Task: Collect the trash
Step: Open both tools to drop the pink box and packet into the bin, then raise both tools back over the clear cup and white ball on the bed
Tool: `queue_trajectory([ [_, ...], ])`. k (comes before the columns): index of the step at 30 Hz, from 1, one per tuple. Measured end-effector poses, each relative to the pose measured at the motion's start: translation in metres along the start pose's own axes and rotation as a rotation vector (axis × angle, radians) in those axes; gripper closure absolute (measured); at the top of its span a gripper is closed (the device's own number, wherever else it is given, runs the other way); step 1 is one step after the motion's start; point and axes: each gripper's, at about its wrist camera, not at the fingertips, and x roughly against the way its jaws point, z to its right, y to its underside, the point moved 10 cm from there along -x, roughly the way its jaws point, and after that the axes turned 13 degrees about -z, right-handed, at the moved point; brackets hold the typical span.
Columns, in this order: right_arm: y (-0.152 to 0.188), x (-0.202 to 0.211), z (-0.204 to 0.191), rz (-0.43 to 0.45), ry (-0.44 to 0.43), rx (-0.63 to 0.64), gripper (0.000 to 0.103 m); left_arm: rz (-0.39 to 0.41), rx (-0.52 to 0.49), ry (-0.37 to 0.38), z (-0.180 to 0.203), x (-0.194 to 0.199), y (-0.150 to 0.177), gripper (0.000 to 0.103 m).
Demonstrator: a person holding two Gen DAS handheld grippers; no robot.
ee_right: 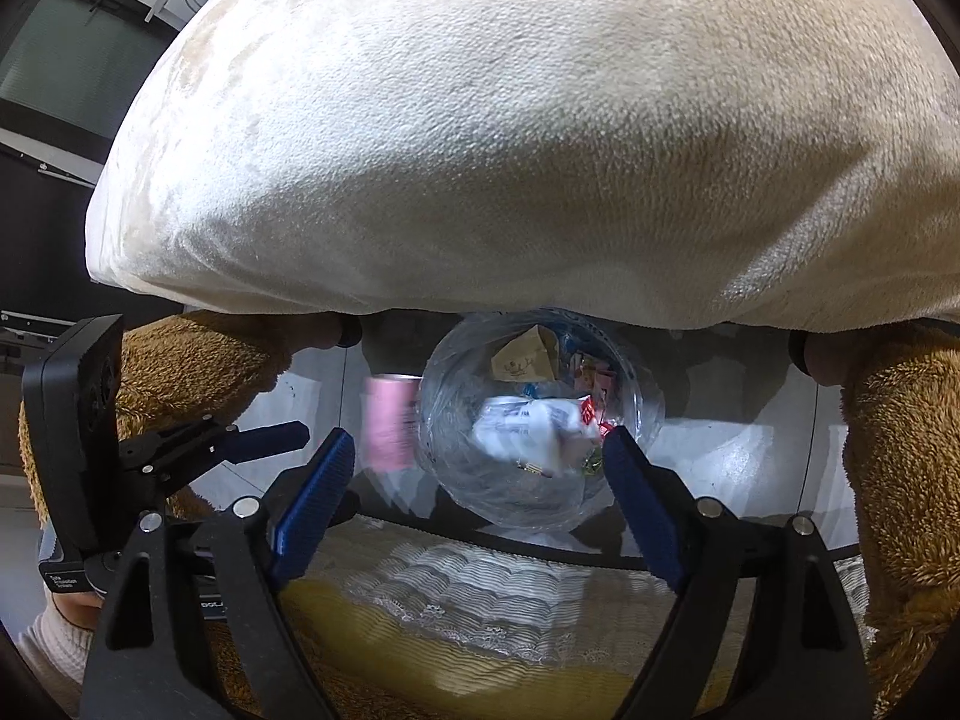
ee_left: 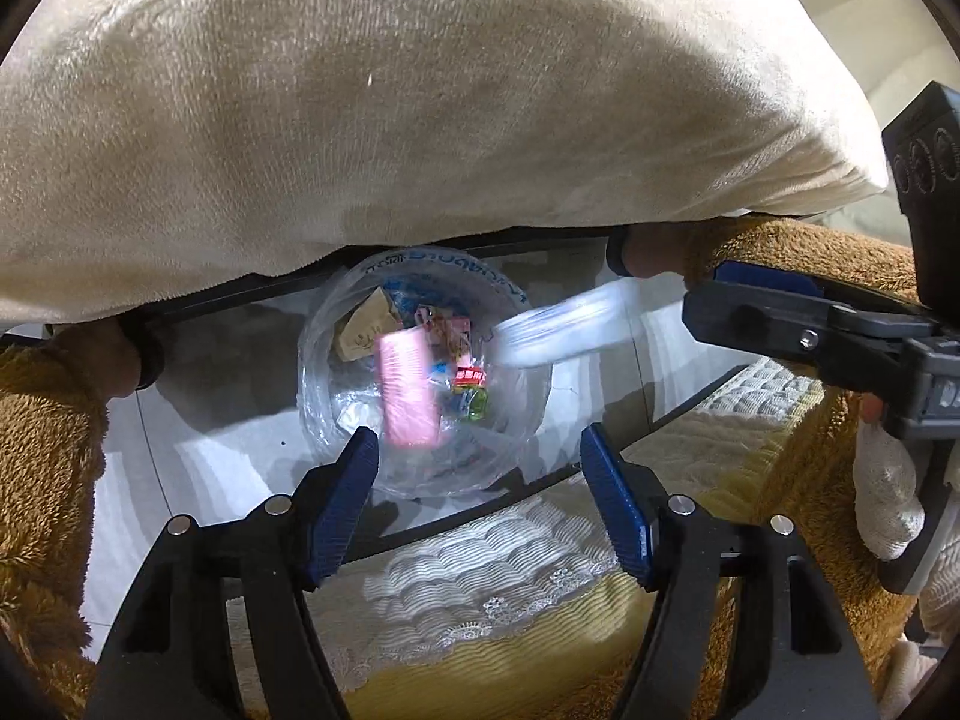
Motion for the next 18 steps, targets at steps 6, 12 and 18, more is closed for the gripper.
queue_trajectory([
  [6, 0.0, -0.001, -0.004, -0.009, -0.024, 0.002, 0.019, 0.011, 0.002, -0.005, -0.002, 0.003, -0.002, 0.035],
  [12, 0.002, 0.003, -0.007, 0.017, -0.055, 0.02, 0.016, 0.036, -0.028, -0.018, 0.003, 0.008, -0.002, 0.035],
  [18, 0.001, 0.022, -0.016, 0.101, -0.066, 0.072, 0.008, 0.101, -0.058, -0.029, 0.007, 0.022, -0.005, 0.035],
])
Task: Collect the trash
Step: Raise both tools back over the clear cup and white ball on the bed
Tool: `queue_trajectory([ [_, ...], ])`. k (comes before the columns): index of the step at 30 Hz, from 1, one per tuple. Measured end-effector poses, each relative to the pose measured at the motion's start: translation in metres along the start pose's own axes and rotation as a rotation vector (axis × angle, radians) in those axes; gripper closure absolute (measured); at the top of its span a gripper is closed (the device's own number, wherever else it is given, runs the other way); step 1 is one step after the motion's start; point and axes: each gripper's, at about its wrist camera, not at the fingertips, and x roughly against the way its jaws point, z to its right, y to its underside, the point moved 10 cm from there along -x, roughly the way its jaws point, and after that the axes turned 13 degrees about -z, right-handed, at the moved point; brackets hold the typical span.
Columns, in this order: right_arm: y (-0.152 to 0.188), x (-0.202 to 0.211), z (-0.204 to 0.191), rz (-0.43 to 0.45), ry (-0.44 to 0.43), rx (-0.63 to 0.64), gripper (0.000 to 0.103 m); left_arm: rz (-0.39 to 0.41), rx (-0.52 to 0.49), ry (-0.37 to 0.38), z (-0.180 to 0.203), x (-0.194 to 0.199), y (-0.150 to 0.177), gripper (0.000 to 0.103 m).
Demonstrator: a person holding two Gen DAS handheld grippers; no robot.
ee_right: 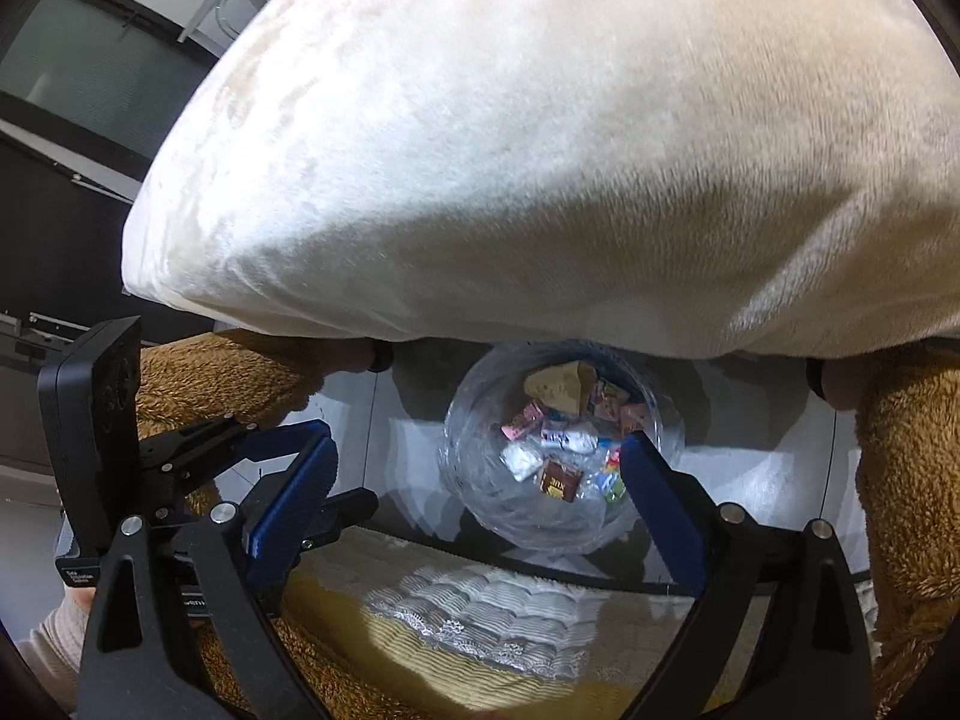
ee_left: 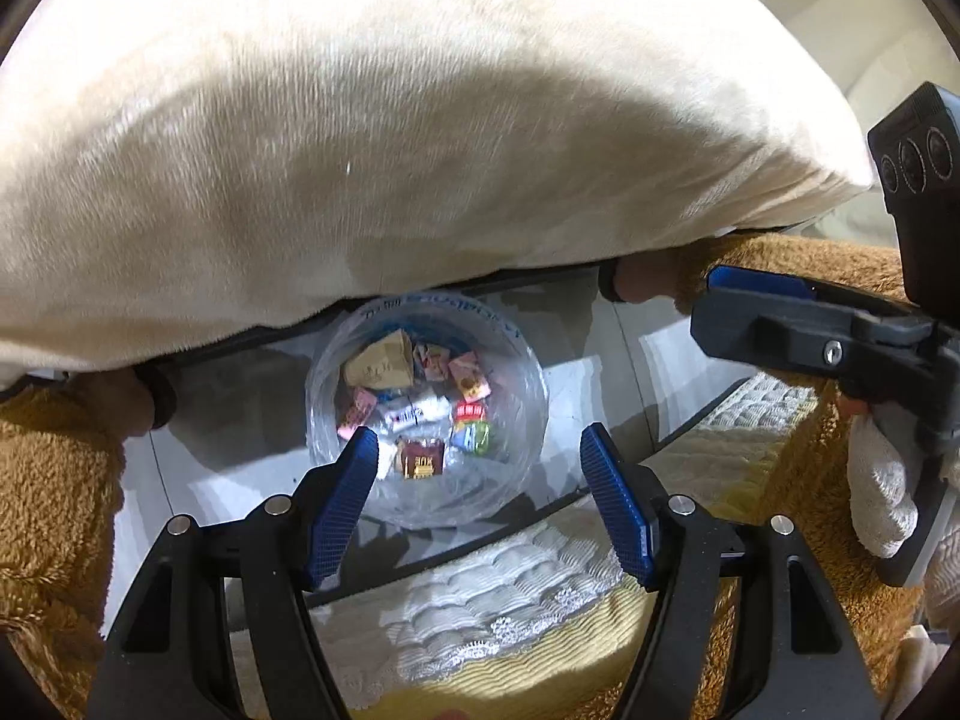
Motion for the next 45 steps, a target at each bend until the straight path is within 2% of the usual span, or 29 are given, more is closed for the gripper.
queue_trajectory([
  [4, -0.004, 0.023, -0.01, 0.123, 0.022, 0.059, 0.007, 0.055, -0.034, -0.013, 0.005, 0.011, -0.004, 0.032],
  [5, -0.006, 0.03, -0.012, 0.163, 0.029, 0.072, 0.005, 0.075, -0.04, -0.03, 0.006, 0.015, -0.005, 0.019],
  [6, -0.008, 0.037, -0.013, 0.197, 0.034, 0.086, 0.005, 0.096, -0.045, -0.041, 0.005, 0.019, -0.006, 0.015],
  [9, -0.011, 0.055, -0.012, 0.28, 0.063, 0.103, 0.005, 0.148, -0.063, 0.011, 0.011, 0.031, -0.009, 0.012],
  [10, -0.012, 0.06, -0.011, 0.3, 0.072, 0.103, 0.005, 0.164, -0.065, 0.023, 0.012, 0.035, -0.01, 0.006],
  [17, -0.023, 0.103, -0.004, 0.451, 0.133, 0.102, 0.005, 0.358, -0.069, 0.027, 0.014, 0.084, -0.018, 0.006],
  [23, -0.034, 0.124, -0.013, 0.5, 0.205, 0.147, 0.005, 0.525, -0.061, 0.035, 0.011, 0.133, -0.032, 0.006],
  [27, -0.05, 0.142, -0.021, 0.554, 0.269, 0.179, 0.005, 0.603, -0.042, 0.028, 0.004, 0.163, -0.045, 0.006],
  [32, -0.076, 0.164, -0.027, 0.604, 0.291, 0.201, 0.005, 0.639, -0.059, -0.046, -0.005, 0.191, -0.064, 0.006],
  [35, -0.096, 0.172, -0.033, 0.623, 0.324, 0.249, 0.005, 0.654, -0.057, -0.036, -0.011, 0.204, -0.077, 0.006],
  [41, -0.138, 0.165, -0.037, 0.564, 0.334, 0.279, 0.005, 0.691, -0.072, -0.075, -0.025, 0.225, -0.103, 0.006],
  [45, -0.163, 0.165, -0.039, 0.565, 0.346, 0.287, 0.005, 0.725, -0.077, -0.117, -0.036, 0.236, -0.121, 0.006],
])
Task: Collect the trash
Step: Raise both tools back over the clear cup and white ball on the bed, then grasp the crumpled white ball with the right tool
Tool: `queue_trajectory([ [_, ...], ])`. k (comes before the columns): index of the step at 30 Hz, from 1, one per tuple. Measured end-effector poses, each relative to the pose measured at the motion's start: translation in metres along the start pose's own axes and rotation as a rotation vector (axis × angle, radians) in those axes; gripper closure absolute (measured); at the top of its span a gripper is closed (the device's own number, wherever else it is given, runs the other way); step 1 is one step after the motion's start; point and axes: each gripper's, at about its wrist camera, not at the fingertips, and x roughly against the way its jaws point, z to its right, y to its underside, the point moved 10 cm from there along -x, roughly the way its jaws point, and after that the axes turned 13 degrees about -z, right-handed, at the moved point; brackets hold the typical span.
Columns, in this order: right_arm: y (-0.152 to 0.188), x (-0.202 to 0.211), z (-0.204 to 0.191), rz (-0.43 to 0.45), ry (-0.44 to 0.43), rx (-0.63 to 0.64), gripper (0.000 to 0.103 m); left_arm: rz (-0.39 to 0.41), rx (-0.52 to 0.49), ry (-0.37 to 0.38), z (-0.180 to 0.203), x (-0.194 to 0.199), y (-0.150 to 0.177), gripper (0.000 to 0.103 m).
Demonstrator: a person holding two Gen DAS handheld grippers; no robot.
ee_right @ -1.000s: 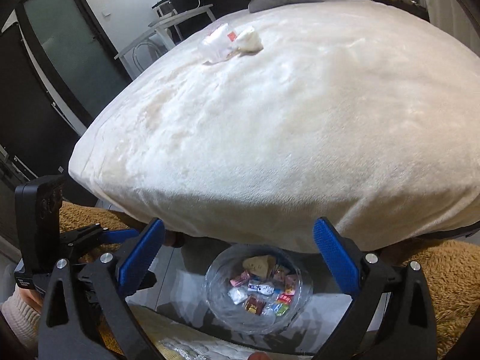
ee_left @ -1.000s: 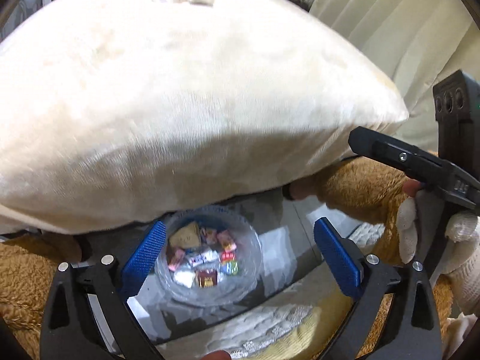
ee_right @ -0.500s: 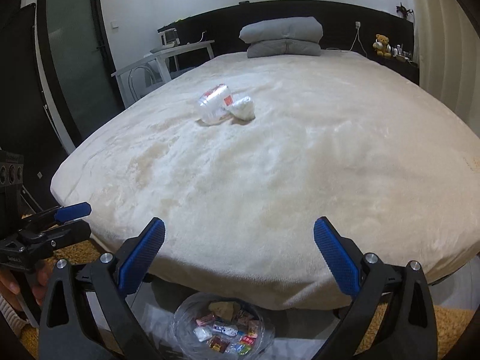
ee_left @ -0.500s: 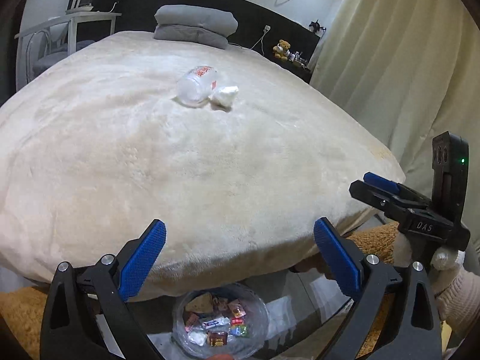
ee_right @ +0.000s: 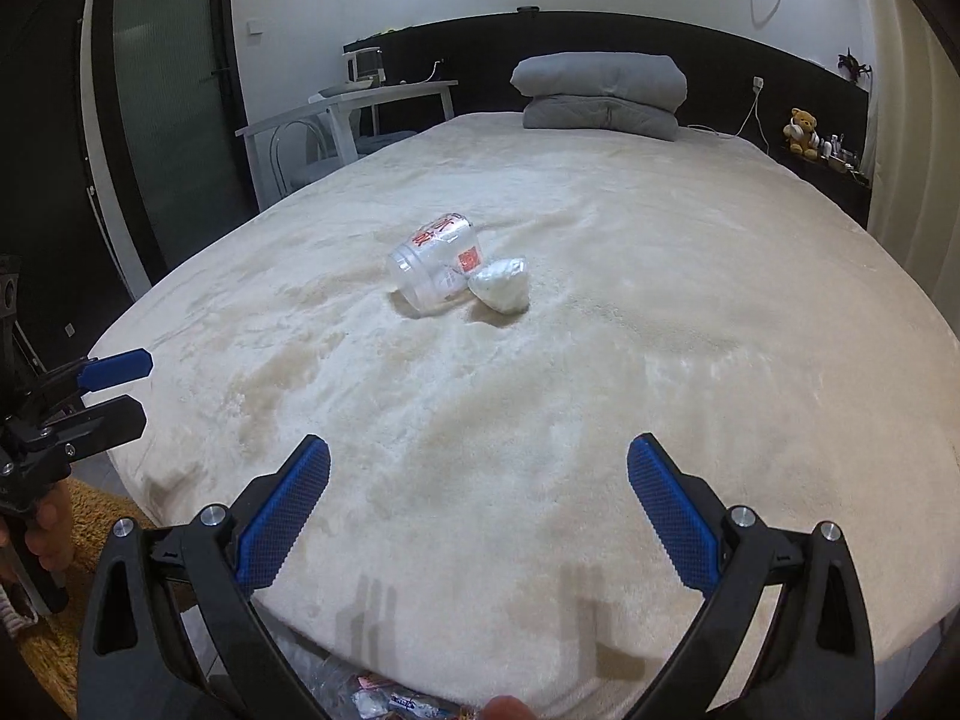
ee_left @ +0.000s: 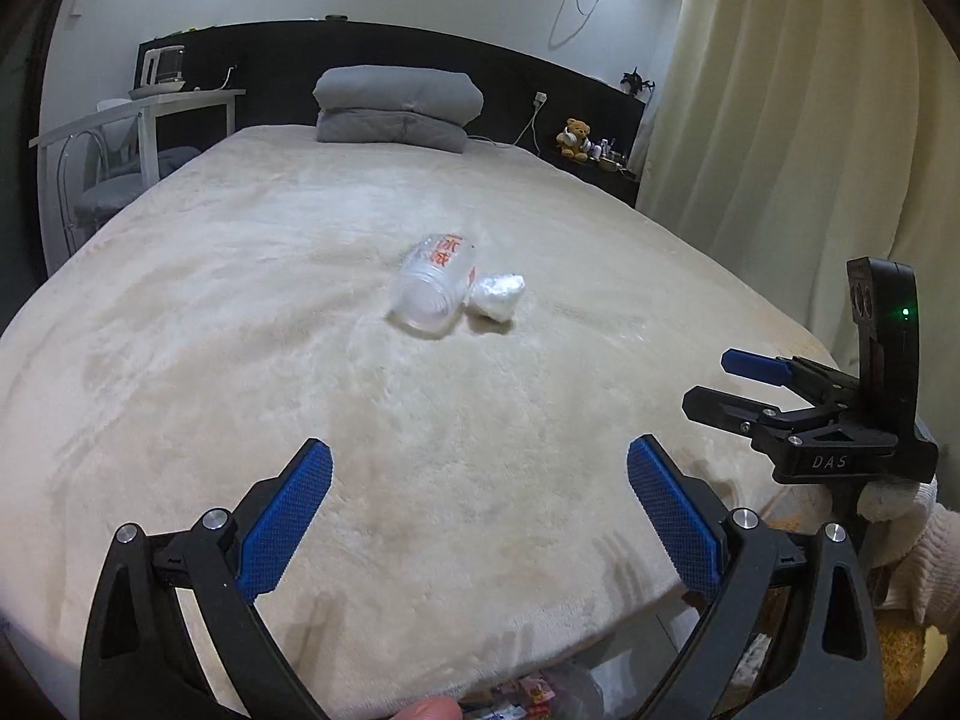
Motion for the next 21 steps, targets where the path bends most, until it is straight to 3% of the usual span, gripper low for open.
queue_trajectory([
  [6, -0.029, -0.025, 0.009, 0.0, 0.013, -0.001, 0.005, 0.026, -0.015, -0.061, -0.024, -0.01, -0.027, 0.006],
  [21, -0.091, -0.106, 0.013, -0.031, 0.02, 0.024, 0.007, 0.003, -0.066, -0.047, -0.057, -0.05, -0.065, 0.006],
])
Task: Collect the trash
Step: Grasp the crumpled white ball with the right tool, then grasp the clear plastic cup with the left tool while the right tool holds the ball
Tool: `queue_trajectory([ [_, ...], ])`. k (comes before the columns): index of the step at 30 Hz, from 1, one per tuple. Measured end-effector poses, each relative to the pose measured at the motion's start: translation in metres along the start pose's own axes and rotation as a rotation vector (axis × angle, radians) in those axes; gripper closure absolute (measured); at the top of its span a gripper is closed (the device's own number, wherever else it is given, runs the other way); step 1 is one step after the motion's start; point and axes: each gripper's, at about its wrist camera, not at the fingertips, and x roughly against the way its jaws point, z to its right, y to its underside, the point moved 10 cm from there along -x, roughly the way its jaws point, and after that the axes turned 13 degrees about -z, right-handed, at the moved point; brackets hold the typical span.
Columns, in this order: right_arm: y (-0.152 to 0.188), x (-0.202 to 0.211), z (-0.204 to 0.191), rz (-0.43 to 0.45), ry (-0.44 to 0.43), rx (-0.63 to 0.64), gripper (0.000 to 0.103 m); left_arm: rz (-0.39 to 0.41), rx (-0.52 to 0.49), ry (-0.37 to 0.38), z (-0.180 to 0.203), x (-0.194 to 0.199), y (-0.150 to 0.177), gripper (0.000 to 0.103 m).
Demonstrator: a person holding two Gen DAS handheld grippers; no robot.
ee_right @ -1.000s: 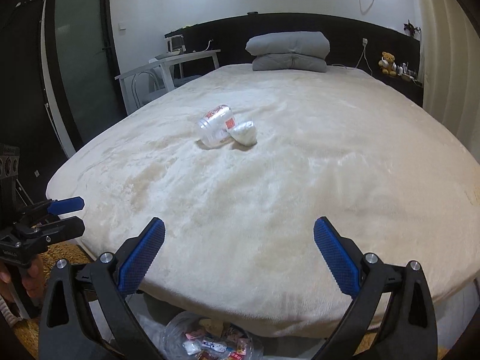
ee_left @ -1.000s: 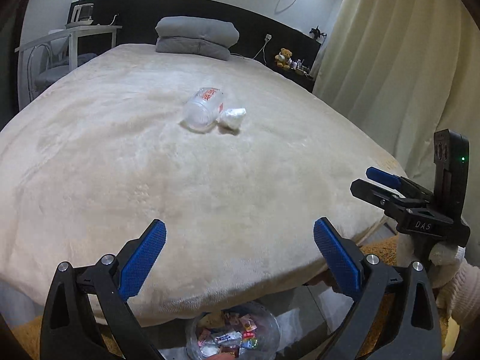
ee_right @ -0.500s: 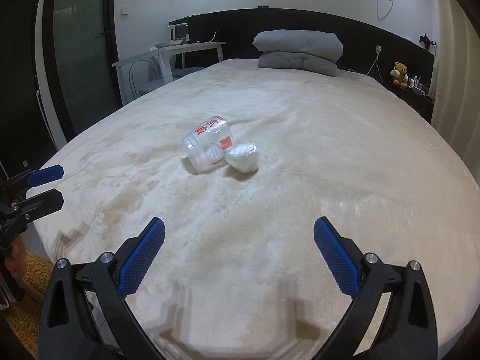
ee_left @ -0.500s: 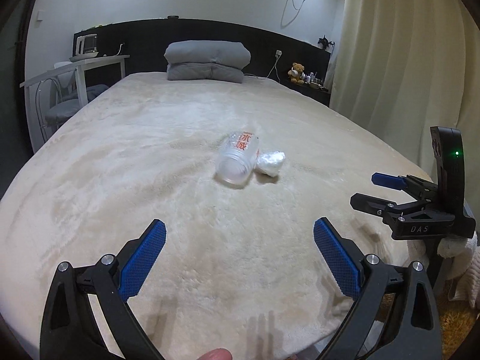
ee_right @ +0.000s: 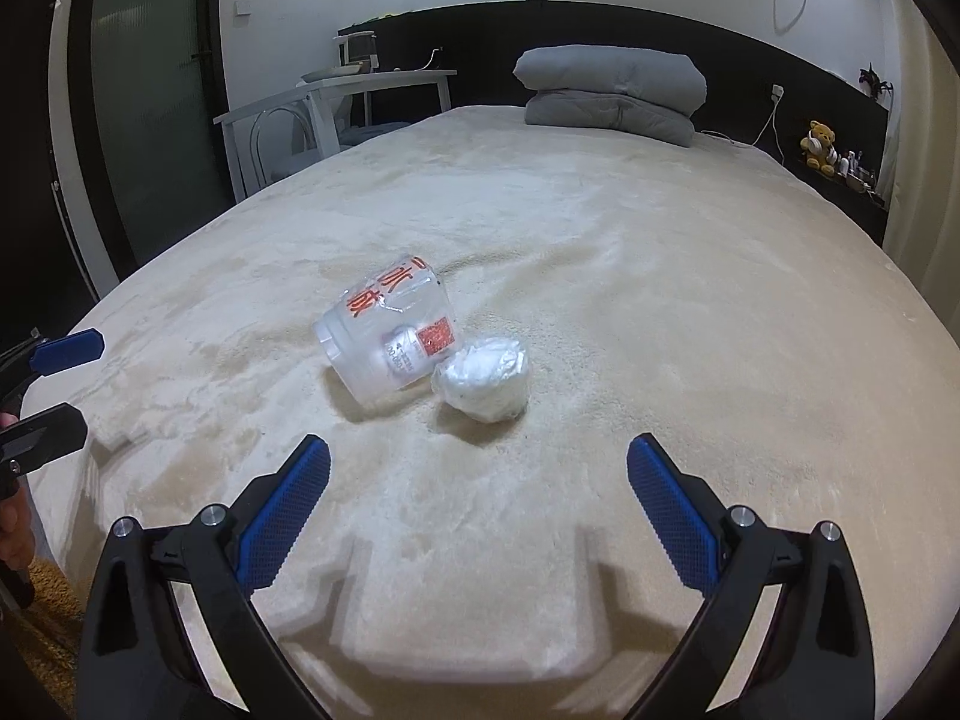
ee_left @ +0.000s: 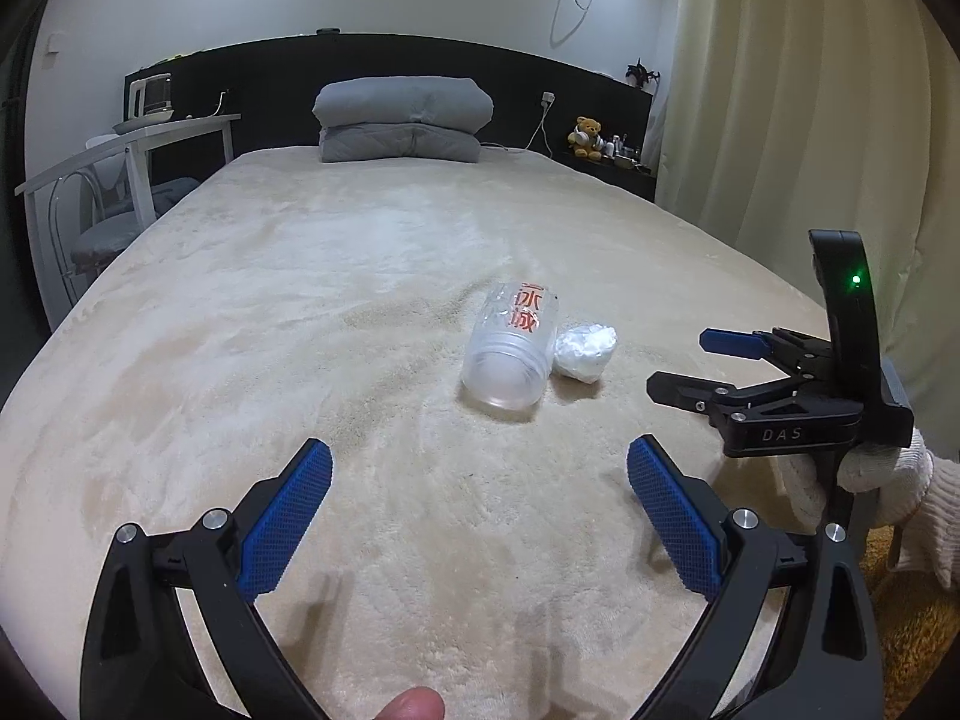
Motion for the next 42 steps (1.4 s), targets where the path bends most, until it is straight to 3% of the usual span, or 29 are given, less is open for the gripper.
queue_trajectory([
  [13, -0.033, -0.062, 0.007, -0.064, 0.035, -0.028, 0.013, -0.032, 0.032, -0.021, -0.026, -0.017, -0.005, 0.006],
  [21, -0.036, -0.086, 0.012, -0.124, 0.003, -0.024, 0.045, -0.051, 0.041, -0.01, -0.025, -0.023, -0.004, 0.006],
  [23, -0.035, -0.085, 0.007, -0.127, -0.001, -0.005, 0.051, -0.06, 0.048, -0.001, -0.024, -0.026, -0.002, 0.006],
  [26, -0.033, -0.082, 0.006, -0.126, -0.002, -0.005, 0.052, -0.07, 0.039, 0.001, -0.021, -0.029, 0.0, 0.006],
  [36, -0.025, -0.044, 0.016, -0.08, -0.057, -0.051, 0.053, -0.08, 0.033, -0.017, -0.017, -0.041, -0.001, 0.006],
  [42, -0.014, -0.014, 0.015, -0.051, -0.087, -0.044, 0.053, -0.105, 0.071, 0.019, -0.015, -0.056, -0.004, 0.006],
])
